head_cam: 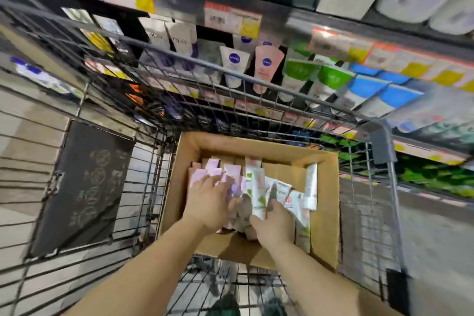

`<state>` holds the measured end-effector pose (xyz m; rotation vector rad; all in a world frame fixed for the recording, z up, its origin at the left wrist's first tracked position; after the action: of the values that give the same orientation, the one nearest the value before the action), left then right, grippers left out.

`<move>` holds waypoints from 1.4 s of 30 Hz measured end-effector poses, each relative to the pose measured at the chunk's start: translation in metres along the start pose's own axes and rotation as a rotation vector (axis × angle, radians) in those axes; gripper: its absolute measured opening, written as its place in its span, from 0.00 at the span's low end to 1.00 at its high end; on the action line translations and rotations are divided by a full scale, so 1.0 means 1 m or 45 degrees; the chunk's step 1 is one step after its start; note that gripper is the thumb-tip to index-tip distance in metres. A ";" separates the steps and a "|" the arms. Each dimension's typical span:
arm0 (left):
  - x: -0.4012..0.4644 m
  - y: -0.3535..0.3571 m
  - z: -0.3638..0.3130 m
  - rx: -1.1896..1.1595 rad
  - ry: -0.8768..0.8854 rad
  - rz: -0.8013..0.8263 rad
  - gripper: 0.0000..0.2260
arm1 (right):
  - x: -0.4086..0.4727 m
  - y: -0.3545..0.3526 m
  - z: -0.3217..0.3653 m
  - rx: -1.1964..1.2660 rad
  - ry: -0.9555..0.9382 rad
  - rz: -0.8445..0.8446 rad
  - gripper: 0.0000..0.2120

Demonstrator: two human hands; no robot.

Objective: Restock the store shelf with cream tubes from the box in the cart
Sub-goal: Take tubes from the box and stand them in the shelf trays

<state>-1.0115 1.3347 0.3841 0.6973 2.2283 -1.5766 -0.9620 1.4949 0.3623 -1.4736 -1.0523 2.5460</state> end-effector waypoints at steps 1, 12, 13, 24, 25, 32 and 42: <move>0.002 0.000 -0.005 -0.055 0.005 0.057 0.28 | -0.005 -0.003 0.006 0.008 -0.047 -0.008 0.25; -0.002 -0.009 0.039 -1.074 -0.373 0.051 0.08 | 0.026 -0.007 0.029 -0.019 -0.100 -0.045 0.22; -0.004 -0.006 0.047 -1.064 -0.396 0.040 0.08 | 0.038 -0.008 0.026 -0.072 -0.043 -0.113 0.21; -0.025 0.008 0.046 -1.103 -0.464 0.135 0.11 | 0.055 -0.002 0.025 -0.240 0.000 0.133 0.20; -0.026 0.000 0.036 -1.085 -0.442 0.142 0.11 | 0.045 -0.008 0.025 -0.170 -0.058 0.157 0.20; -0.042 -0.092 -0.088 -1.034 -0.094 0.159 0.09 | -0.035 -0.126 0.045 0.278 -0.402 0.109 0.21; -0.093 -0.180 -0.375 -0.791 0.460 0.025 0.10 | -0.144 -0.426 -0.041 0.605 -0.819 -0.368 0.15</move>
<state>-1.0278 1.6197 0.7000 0.8453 2.7455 -0.6977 -0.9797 1.7983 0.6959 -0.3678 -0.5467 2.8133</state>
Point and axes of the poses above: each hand's wrist, its own x-axis towards the middle knuckle, its own y-axis out of the palm, z = x × y, the point moved 4 cm from there along x, towards the middle knuckle, and after that the axes turned 1 degree about x, right-handed, at the moved point
